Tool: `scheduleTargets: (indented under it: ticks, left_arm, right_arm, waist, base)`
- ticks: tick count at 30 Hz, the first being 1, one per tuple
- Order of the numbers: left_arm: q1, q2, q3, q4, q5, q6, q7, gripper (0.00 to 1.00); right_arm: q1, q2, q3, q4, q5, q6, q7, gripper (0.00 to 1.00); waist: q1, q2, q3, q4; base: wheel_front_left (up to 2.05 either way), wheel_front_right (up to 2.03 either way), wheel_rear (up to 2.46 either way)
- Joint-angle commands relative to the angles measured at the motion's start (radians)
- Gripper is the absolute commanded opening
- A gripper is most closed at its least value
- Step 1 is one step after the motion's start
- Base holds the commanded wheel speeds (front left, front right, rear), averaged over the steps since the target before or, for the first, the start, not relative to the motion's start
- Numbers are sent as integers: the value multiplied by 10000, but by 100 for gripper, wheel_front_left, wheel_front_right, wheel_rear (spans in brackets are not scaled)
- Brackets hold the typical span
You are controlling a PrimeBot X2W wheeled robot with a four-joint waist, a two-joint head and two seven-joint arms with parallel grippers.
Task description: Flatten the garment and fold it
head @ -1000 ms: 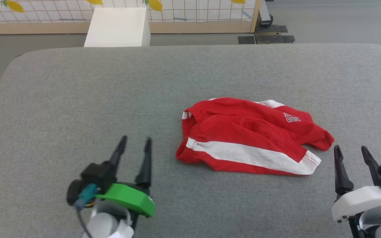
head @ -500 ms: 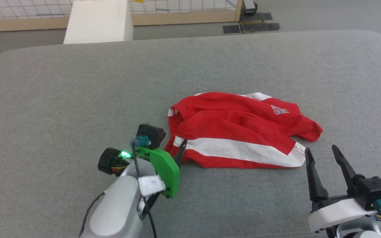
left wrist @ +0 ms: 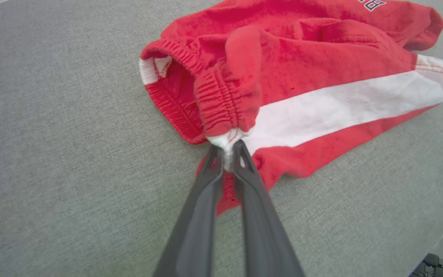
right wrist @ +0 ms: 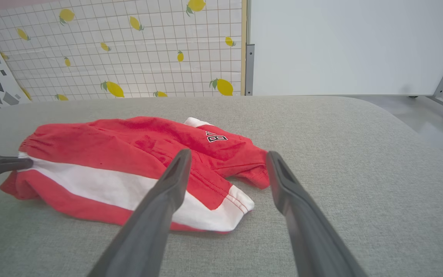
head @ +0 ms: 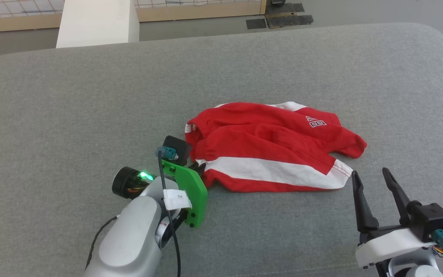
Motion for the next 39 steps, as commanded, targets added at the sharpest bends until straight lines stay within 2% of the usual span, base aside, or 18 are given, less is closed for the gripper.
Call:
scheduleTargets:
  ticks: [1,5,13,19,28,29,30,32,33,39]
  left_arm:
    - [-143,76,-52,-71,-189,-30,-68,0]
    - [178,75,92,-258,-473,27,-444,0]
    - [1719,146,601,-1112,-882,661,-1263,0]
    - [2317,211,612,-1707,-966,826,-1394,0]
    - [2248,214,494,-2020,-1011,839,-1340,0]
    - [2233,205,476,-2027,-1017,834,-1341,0]
    - [2221,196,460,-2031,-1031,826,-1347,0]
    - [2205,182,431,-2027,-1054,813,-1358,0]
    - [2204,175,421,-2023,-1066,810,-1367,0]
    - [2345,248,443,-1988,-1171,862,-1436,0]
  right_arm:
    - [-139,-1,-5,54,83,-15,-63,100]
    - [-156,-1,26,107,157,-15,-32,100]
    - [-200,-1,-134,264,298,-15,532,100]
    - [-776,-1,-620,1001,-210,-15,2156,100]
    - [-2059,-1,-400,2189,-1035,-15,4654,100]
    - [-2104,-1,-369,2229,-1068,-15,4793,86]
    - [-2129,-1,-346,2254,-1056,-15,4942,50]
    - [-2097,-1,-321,2249,-1059,-15,5141,23]
    - [-2066,-1,-313,2227,-1047,-15,5174,0]
    - [-1578,-1,-112,1825,-724,-15,5340,0]
  waist:
    - [0,0,-17,45]
    - [0,0,-72,163]
    - [0,0,7,502]
    - [0,0,193,813]
    - [0,0,455,1201]
    - [0,0,463,1231]
    - [0,0,468,1259]
    - [0,0,466,1302]
    - [0,0,459,1314]
    - [0,0,186,1156]
  base:
    - [0,0,0]
    - [0,0,0]
    - [0,0,0]
    - [0,0,0]
    - [0,0,0]
    - [0,0,0]
    - [0,0,0]
    - [0,0,0]
    - [0,0,0]
    - [0,0,0]
